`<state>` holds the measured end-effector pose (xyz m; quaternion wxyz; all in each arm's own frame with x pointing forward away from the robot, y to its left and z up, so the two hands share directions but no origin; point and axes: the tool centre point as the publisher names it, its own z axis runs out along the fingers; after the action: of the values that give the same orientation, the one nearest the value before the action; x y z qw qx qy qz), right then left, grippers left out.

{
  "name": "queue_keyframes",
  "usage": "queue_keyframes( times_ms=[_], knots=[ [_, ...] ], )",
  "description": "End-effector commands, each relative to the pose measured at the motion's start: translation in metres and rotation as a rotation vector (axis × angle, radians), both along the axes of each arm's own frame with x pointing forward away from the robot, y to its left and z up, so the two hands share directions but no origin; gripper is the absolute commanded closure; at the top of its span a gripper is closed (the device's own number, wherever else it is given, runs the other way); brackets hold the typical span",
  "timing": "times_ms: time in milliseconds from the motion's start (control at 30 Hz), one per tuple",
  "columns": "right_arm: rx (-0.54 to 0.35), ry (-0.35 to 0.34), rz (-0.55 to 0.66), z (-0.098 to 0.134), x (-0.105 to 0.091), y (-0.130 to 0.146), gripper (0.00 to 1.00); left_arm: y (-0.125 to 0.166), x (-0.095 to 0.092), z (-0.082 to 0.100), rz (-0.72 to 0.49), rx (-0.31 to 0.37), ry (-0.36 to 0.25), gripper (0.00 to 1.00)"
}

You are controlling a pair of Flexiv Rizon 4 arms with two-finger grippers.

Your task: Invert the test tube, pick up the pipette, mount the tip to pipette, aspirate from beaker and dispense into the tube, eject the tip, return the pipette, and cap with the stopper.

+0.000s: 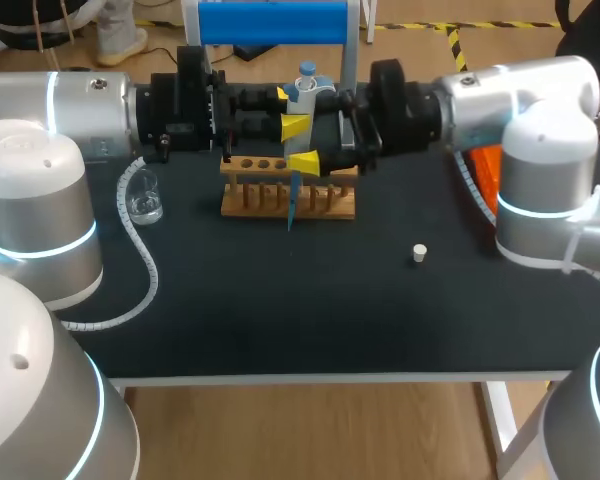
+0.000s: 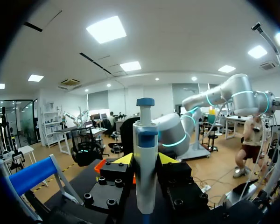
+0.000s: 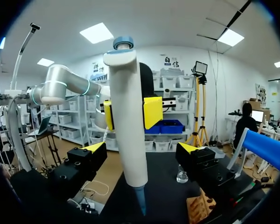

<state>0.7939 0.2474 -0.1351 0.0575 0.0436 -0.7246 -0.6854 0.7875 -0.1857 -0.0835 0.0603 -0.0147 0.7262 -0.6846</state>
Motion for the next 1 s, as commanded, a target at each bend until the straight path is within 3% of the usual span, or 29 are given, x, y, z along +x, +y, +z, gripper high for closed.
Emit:
queue_keyframes(
  times_ms=[33, 367, 767, 800, 867, 1000],
  knots=[
    [0.006, -0.001, 0.002, -0.0010, 0.0016, 0.0023, 0.00, 0.0003, 0.0008, -0.0001, -0.002, -0.001, -0.001, 1.00],
    [0.021, -0.006, 0.005, 0.0016, -0.0017, 0.0023, 0.00, 0.0003, 0.0008, -0.0001, -0.002, -0.001, -0.001, 1.00],
    [0.038, -0.004, 0.012, 0.0032, -0.0052, 0.0025, 0.40, 0.0003, 0.0008, -0.0001, -0.002, -0.001, -0.001, 1.00],
    [0.038, -0.004, 0.012, 0.0032, -0.0052, 0.0025, 0.50, 0.0003, 0.0008, -0.0001, -0.002, -0.001, -0.001, 1.00],
    [0.041, -0.004, 0.010, 0.0039, -0.0057, 0.0015, 0.60, 0.0003, 0.0008, -0.0001, -0.002, -0.001, -0.001, 1.00],
    [0.044, -0.006, 0.009, 0.0050, -0.0063, 0.0010, 0.69, 0.0003, 0.0008, -0.0001, -0.002, -0.001, -0.001, 1.00]
  ],
)
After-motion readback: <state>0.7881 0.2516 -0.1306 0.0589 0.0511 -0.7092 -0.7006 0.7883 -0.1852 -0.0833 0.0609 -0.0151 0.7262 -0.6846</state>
